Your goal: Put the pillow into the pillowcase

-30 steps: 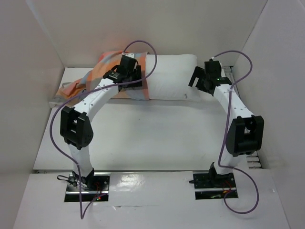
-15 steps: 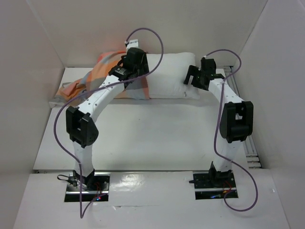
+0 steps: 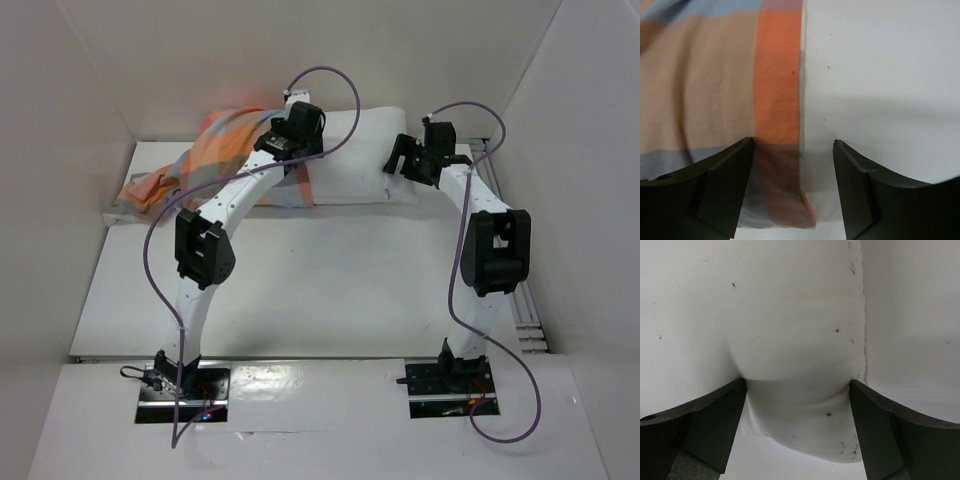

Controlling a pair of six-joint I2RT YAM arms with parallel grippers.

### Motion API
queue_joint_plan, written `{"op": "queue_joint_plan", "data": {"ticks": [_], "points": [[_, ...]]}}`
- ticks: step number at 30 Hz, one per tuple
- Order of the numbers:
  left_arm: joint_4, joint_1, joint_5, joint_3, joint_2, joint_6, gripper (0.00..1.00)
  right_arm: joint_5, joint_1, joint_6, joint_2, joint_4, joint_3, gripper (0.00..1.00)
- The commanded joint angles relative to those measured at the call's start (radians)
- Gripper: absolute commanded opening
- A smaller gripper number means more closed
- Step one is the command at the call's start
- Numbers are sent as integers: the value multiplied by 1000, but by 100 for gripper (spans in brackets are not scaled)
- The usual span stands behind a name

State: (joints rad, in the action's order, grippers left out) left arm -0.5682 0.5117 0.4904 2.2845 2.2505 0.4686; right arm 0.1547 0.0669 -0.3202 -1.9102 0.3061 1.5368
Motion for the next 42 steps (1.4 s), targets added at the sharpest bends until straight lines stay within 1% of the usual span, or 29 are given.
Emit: {"op": "queue_joint_plan", "data": {"ticks": [1,4,5,6,7,8,9,10,11,13,14,15,16,17,18,20,21,23,24,25,27,28,29,30,31,33,37,40,42], "points": [[-25,4,88,24,1,-35,76,39,8,1,10,-53,5,91],[-25,4,88,-14,-23,-35,54,49,8,1,1,-53,5,85],[-15,4,88,-14,-37,-35,35,49,8,1,0,-53,5,83],[-15,13,88,-29,-46,-35,30,68,8,1,-9,-53,5,78],[-4,13,88,-39,-55,-35,22,83,8,1,-24,-53,5,76],[-4,13,33,-52,-74,-44,12,135,8,10,-33,-53,16,75],[13,24,-4,-53,-74,-54,0,166,8,10,-52,-70,16,69],[13,24,-33,-53,-74,-54,0,201,8,10,-52,-82,16,66],[13,24,-62,-53,-74,-67,0,259,8,10,-65,-94,0,60],[1,48,-62,-25,-74,-67,0,290,8,-16,-66,-114,-12,42],[-10,48,-62,-25,-74,-76,0,301,8,-16,-66,-131,-26,22],[-10,62,-62,-25,-74,-76,0,310,8,-28,-66,-140,-44,11],[-10,76,-88,-25,-98,-76,0,310,8,-40,-56,-150,-53,3],[-10,76,-114,-25,-112,-76,0,310,19,-40,-37,-162,-53,0],[8,92,-203,-25,-124,-67,0,322,33,-40,-24,-171,-66,0],[33,125,-310,-14,-146,-50,0,336,68,-51,8,-200,-75,0],[45,139,-413,-4,-146,-33,0,364,85,-63,8,-200,-66,0],[65,177,-491,35,-135,-4,0,390,123,-85,45,-222,-55,0],[65,188,-586,84,-126,22,0,417,161,-94,63,-234,-43,0],[65,188,-631,108,-115,39,0,417,177,-112,85,-246,-43,0],[86,198,-715,148,-106,80,0,417,197,-152,183,-306,-62,0],[99,198,-774,148,-123,90,0,398,197,-164,222,-332,-107,0],[125,198,-795,130,-140,102,0,381,197,-174,299,-363,-131,0],[149,198,-825,130,-159,114,0,364,197,-174,333,-374,-157,0],[172,198,-867,71,-205,132,0,336,197,-183,361,-386,-187,0],[208,198,-895,-43,-239,154,0,327,220,-194,398,-410,-301,0],[188,188,-908,-208,-281,166,0,301,252,-227,418,-432,-492,0],[148,153,-892,-235,-351,157,0,278,252,-252,509,-466,-654,0],[87,131,-846,-180,-384,104,17,247,261,-234,549,-411,-707,0]]}}
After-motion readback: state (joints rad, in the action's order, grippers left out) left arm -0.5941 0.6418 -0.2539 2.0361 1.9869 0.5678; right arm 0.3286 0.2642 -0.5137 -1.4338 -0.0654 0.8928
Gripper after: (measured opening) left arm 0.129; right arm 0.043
